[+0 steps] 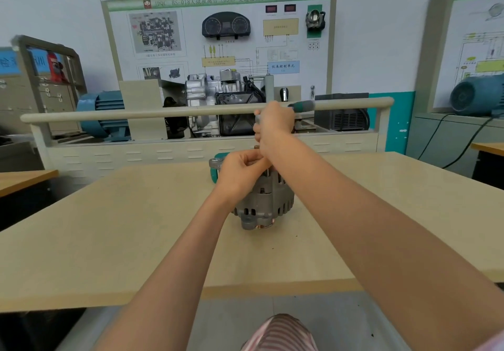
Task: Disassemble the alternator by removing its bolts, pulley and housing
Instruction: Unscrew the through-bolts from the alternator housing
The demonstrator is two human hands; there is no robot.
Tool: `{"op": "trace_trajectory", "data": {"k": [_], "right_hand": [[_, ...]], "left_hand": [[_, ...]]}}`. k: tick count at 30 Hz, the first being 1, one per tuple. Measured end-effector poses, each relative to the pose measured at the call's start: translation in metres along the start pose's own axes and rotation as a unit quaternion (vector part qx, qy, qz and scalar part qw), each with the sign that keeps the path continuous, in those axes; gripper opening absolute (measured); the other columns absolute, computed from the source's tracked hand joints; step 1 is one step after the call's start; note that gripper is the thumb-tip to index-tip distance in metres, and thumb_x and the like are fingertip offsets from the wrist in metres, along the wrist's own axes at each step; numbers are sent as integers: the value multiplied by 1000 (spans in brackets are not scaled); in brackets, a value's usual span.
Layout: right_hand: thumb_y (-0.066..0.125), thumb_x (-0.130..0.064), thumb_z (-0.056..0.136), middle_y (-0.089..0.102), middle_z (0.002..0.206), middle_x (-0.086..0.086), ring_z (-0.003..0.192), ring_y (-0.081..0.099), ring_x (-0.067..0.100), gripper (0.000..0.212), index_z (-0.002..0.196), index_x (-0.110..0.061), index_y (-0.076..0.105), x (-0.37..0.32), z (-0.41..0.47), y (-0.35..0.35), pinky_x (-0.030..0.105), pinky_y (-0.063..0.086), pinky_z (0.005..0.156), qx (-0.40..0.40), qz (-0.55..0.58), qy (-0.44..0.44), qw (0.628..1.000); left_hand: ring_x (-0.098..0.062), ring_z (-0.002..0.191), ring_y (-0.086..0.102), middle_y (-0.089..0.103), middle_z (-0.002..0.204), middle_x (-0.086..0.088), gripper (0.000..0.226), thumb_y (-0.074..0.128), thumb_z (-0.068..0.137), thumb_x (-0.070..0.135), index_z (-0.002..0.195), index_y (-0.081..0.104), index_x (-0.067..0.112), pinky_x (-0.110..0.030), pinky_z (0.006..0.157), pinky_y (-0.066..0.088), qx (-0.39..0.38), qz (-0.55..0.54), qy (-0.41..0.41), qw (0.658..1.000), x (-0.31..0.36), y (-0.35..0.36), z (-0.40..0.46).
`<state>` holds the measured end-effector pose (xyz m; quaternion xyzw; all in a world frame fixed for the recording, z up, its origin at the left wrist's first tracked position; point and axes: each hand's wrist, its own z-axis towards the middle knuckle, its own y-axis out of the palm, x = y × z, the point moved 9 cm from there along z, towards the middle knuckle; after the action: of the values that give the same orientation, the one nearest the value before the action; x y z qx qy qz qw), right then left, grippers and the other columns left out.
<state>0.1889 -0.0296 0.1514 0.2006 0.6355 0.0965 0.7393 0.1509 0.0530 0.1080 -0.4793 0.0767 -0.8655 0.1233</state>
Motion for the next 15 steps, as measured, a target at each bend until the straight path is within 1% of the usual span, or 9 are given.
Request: {"op": "trace_trajectory", "data": {"k": [2, 4, 6, 7, 9, 11, 12, 13, 15], "right_hand": [[30, -12, 96, 44, 55, -3, 27, 25, 6, 19, 89, -12, 48, 11, 3, 13, 15, 17, 29, -128, 8, 100, 987], [32, -14, 97, 44, 46, -8, 25, 22, 4, 23, 92, -5, 52, 14, -4, 23, 15, 16, 29, -253, 44, 158, 953], [34, -14, 97, 44, 44, -9, 26, 23, 3, 23, 93, -3, 53, 14, -11, 26, 14, 16, 29, -297, 65, 169, 938], [34, -13, 96, 45, 44, -9, 26, 23, 3, 22, 88, -6, 52, 13, -10, 25, 14, 17, 29, -275, 67, 158, 946], [32, -9, 95, 49, 52, -2, 28, 28, 4, 21, 85, -7, 49, 9, -3, 10, 16, 21, 31, -135, 64, 81, 985], [29, -8, 97, 51, 74, 5, 43, 40, 7, 24, 115, -3, 44, -1, -5, -13, 18, 30, 40, 30, 99, -44, 994], [28, -9, 99, 50, 80, 5, 50, 43, 9, 31, 129, -2, 33, -3, -6, -19, 19, 33, 43, 73, 114, -87, 987], [27, -9, 100, 49, 81, 5, 51, 44, 9, 36, 135, -1, 26, -4, -7, -19, 18, 34, 43, 83, 116, -102, 985], [27, -11, 99, 49, 71, 5, 38, 36, 7, 34, 130, -1, 37, 0, -3, -9, 17, 27, 33, 36, 72, -52, 995]], "left_hand": [[2, 71, 66, 73, 73, 11, 15, 62, 90, 23, 78, 71, 23, -9, 58, 47, -15, -9, 1, 1000, 0, 3, 0], [0, 77, 68, 74, 80, 9, 12, 63, 89, 24, 83, 72, 21, -9, 62, 48, -30, -14, -4, 999, -2, 5, 1], [1, 79, 68, 75, 81, 9, 11, 63, 90, 22, 84, 73, 21, -9, 64, 47, -38, -17, -5, 999, -1, 5, 1], [0, 79, 68, 75, 81, 9, 12, 63, 90, 22, 84, 73, 22, -10, 66, 48, -37, -16, -3, 999, 0, 4, 0], [-2, 78, 68, 74, 77, 11, 16, 62, 90, 20, 80, 72, 27, -16, 70, 49, -26, -5, 2, 1000, 1, 3, 0], [-8, 74, 67, 71, 68, 14, 26, 61, 90, 16, 72, 70, 33, -23, 68, 49, -9, 10, 3, 1000, 1, 1, 0], [-9, 70, 65, 69, 62, 15, 32, 60, 90, 13, 67, 68, 33, -24, 63, 47, 0, 18, -1, 1000, 0, 0, 0], [-10, 68, 63, 68, 59, 16, 34, 59, 90, 12, 65, 67, 33, -24, 59, 46, 6, 22, -5, 1000, 0, -1, 0], [-9, 72, 66, 70, 64, 14, 27, 60, 90, 14, 71, 69, 32, -23, 63, 49, 8, 13, -8, 1000, 0, -1, -1]]}}
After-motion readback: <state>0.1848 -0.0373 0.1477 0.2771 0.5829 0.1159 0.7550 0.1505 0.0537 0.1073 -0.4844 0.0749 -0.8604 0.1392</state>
